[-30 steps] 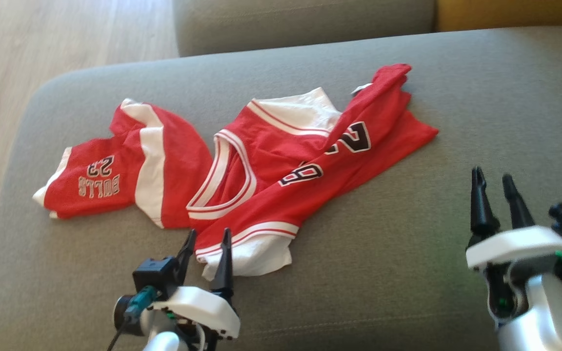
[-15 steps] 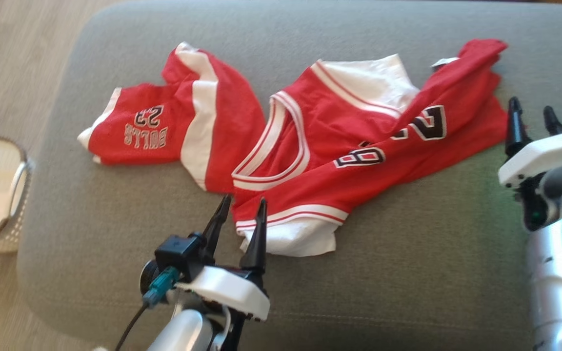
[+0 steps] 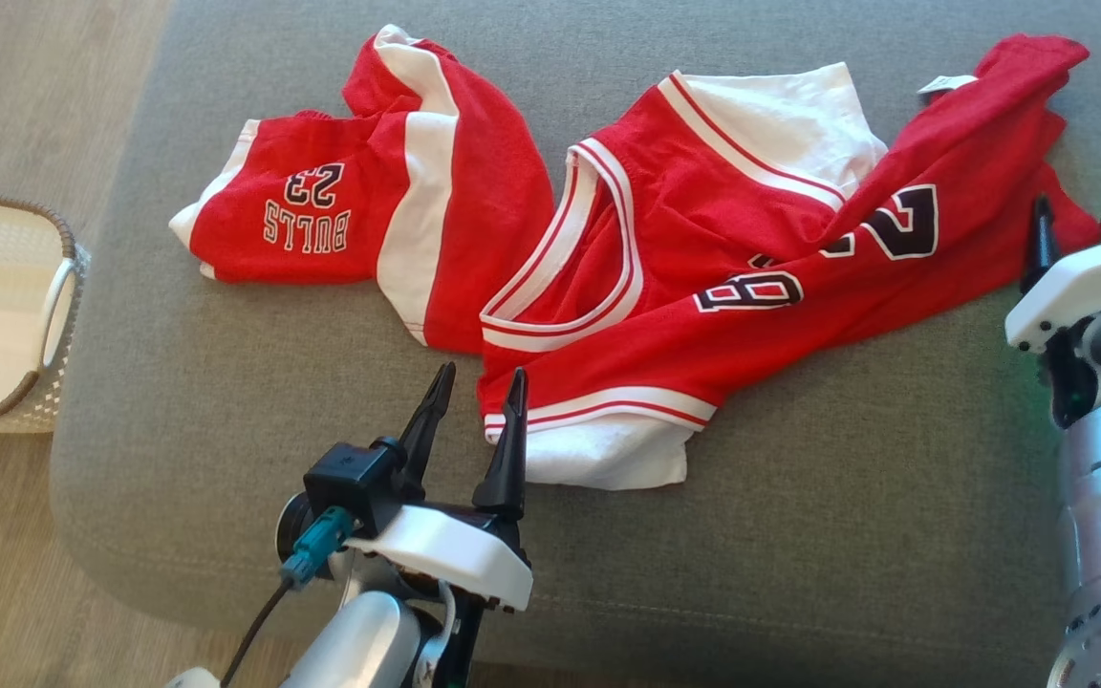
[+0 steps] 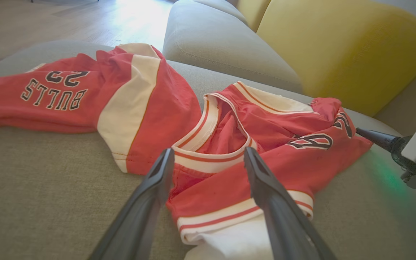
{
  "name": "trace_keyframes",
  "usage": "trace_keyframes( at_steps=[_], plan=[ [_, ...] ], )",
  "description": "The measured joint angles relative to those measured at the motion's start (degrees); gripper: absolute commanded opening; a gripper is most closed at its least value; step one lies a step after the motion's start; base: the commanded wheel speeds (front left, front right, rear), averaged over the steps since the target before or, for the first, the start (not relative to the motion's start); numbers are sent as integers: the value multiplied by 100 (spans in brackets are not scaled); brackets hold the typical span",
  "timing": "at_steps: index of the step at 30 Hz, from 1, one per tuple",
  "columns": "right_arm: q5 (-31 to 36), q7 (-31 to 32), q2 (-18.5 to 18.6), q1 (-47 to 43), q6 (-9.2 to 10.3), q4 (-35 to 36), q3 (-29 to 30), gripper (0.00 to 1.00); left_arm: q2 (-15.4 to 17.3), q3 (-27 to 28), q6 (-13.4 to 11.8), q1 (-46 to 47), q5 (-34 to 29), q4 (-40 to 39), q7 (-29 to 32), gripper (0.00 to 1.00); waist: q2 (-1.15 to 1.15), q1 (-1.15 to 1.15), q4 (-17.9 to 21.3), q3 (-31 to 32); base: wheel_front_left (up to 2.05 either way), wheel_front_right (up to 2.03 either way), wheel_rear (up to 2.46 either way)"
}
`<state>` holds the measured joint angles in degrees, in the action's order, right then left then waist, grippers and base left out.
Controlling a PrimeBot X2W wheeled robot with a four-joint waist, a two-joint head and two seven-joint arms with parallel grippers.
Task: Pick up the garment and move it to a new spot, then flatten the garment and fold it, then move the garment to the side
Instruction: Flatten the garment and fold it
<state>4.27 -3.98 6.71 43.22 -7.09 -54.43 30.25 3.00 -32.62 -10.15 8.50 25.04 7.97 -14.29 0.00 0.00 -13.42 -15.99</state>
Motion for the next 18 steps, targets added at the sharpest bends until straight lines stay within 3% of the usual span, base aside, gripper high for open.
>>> trace_keyframes(
  at_steps=[13, 14, 15, 16, 18],
  plan=[
    [79, -252, 1, 165, 0, -661, 11, 100, -2, 1, -1, 2, -1, 43, 0, 100, 0, 0, 103, 41, 0, 0, 0],
    [78, -286, 2, 187, 0, -712, -12, 69, -2, 1, -1, 2, -1, 49, 0, 100, 0, 0, 105, 41, 0, 0, 0],
    [75, -312, 9, 204, 0, -751, -43, 29, -2, 1, -1, 2, -1, 52, 0, 100, 0, 0, 106, 41, 0, 0, 0],
    [71, -344, 11, 216, 0, -787, -67, 0, -2, 1, -1, 2, -1, 59, 0, 100, 0, 0, 107, 44, 0, 0, 0],
    [70, -400, 24, 224, 0, -867, -92, 0, -2, 1, 0, 2, -1, 71, 0, 100, 0, 0, 109, 59, 0, 0, 0]
  ],
)
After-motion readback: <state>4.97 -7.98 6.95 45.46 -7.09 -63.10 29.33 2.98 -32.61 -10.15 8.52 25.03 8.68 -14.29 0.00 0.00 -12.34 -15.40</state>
